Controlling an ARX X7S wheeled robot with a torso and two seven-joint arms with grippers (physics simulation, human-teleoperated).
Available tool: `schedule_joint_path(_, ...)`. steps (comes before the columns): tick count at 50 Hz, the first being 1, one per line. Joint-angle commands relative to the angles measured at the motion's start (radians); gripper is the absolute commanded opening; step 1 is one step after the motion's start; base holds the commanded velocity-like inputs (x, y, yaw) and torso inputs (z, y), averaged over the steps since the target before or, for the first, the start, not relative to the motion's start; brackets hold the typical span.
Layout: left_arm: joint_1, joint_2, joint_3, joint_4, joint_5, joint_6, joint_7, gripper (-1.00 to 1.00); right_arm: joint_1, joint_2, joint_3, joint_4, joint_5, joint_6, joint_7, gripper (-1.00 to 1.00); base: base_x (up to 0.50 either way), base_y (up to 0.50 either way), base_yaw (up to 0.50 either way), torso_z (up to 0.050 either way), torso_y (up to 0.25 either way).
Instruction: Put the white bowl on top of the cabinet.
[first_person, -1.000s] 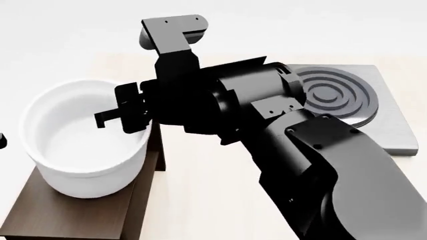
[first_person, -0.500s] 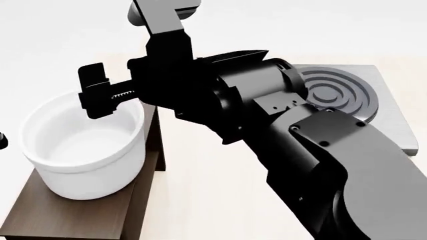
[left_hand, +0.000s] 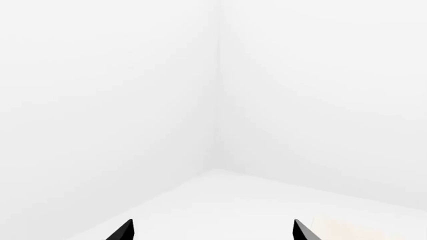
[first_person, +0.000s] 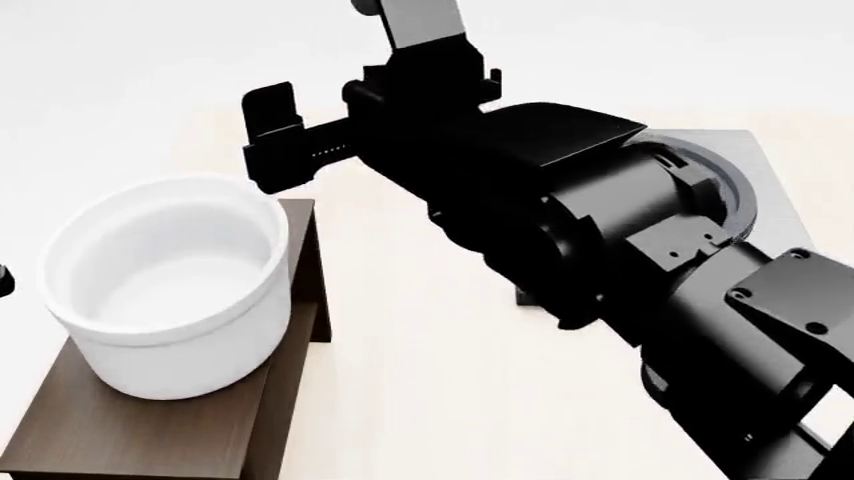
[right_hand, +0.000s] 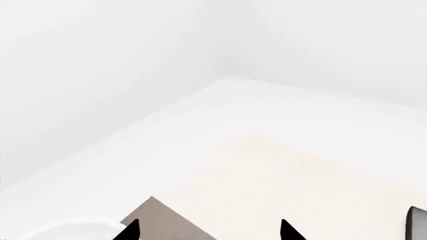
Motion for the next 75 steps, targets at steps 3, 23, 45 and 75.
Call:
schedule_joint_path(3, 0.000, -0.002, 0.004, 0.002, 0.000, 0.001, -0.002, 1.00, -0.051, 0.136, -0.003, -0.161, -0.066, -0.100, 0.131, 1.00, 0.00, 0.00, 0.00, 0.000, 0.000)
schedule_joint_path(23, 0.002, -0.002, 0.016, 0.000, -0.001, 0.005, 0.001, 1.00, -0.126, 0.332, -0.028, -0.392, -0.176, -0.196, 0.358, 1.00, 0.00, 0.00, 0.00, 0.000, 0.000)
schedule_joint_path(45, 0.009, -0.005, 0.026, 0.010, -0.006, 0.009, 0.007, 1.00, -0.237, 0.510, -0.063, -0.555, -0.262, -0.258, 0.576, 1.00, 0.00, 0.00, 0.00, 0.000, 0.000)
schedule_joint_path(75, 0.018, -0.014, 0.044, 0.024, -0.007, 0.018, 0.019, 1.00, -0.317, 0.681, -0.090, -0.707, -0.393, -0.302, 0.834, 1.00, 0.00, 0.00, 0.00, 0.000, 0.000)
